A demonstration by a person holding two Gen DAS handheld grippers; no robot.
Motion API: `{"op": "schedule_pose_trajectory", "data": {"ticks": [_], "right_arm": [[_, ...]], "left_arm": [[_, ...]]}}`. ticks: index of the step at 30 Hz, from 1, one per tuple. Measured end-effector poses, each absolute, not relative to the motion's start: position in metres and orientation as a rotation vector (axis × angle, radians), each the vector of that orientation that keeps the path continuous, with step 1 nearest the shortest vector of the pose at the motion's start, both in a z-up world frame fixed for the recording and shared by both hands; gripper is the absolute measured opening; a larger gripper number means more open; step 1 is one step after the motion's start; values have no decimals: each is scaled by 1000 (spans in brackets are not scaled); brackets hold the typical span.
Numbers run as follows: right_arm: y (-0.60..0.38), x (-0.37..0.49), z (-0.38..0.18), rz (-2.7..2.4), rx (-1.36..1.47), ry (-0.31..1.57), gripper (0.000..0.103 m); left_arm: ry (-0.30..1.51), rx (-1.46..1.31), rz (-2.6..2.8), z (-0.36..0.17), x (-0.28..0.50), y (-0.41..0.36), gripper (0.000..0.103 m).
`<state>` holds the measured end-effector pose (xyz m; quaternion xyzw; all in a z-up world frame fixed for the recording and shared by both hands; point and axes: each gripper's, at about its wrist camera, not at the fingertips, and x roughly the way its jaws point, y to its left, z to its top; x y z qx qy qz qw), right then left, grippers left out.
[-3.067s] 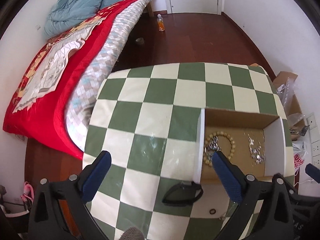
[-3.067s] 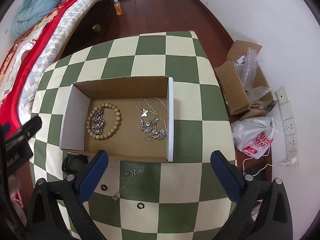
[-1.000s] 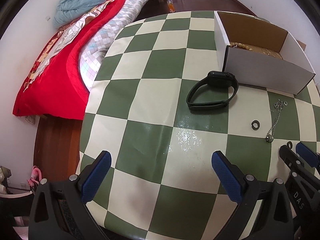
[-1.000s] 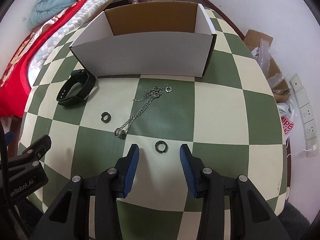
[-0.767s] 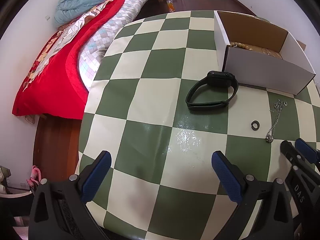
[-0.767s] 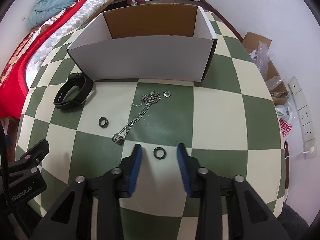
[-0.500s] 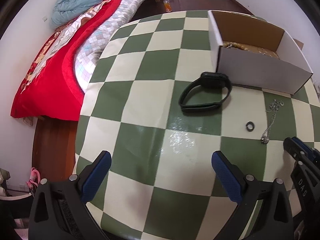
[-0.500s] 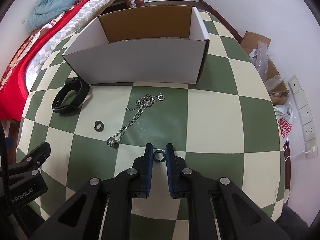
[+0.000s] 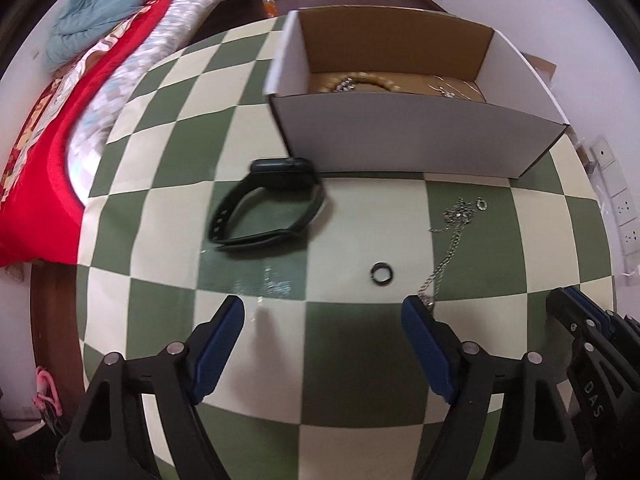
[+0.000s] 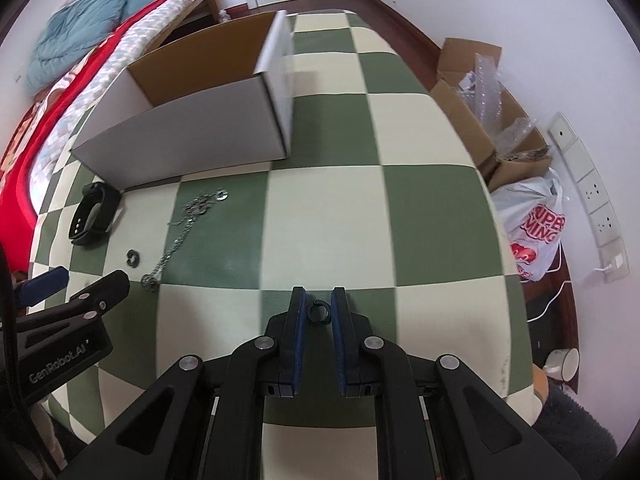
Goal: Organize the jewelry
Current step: 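Lift the black ring with the right tool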
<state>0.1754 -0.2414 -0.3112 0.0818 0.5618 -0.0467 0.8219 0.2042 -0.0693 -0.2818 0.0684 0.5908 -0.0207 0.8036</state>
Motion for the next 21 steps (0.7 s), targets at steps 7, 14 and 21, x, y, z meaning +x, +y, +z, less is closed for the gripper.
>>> {"op": "schedule_pose_trajectory", "data": {"ticks": [7,14,21], "right_arm": [[-253,177,-311,-115,196,1193,13],[-256,180,-312,-119,213,1191,13],[-256,180,-313,-126,221,1187,13]], "left_arm": [[1272,130,-76,-287,211,-79,79],[1281,130,-91,-290,213,-84,79],[1274,97,-135,-291,214,-89,52]]}}
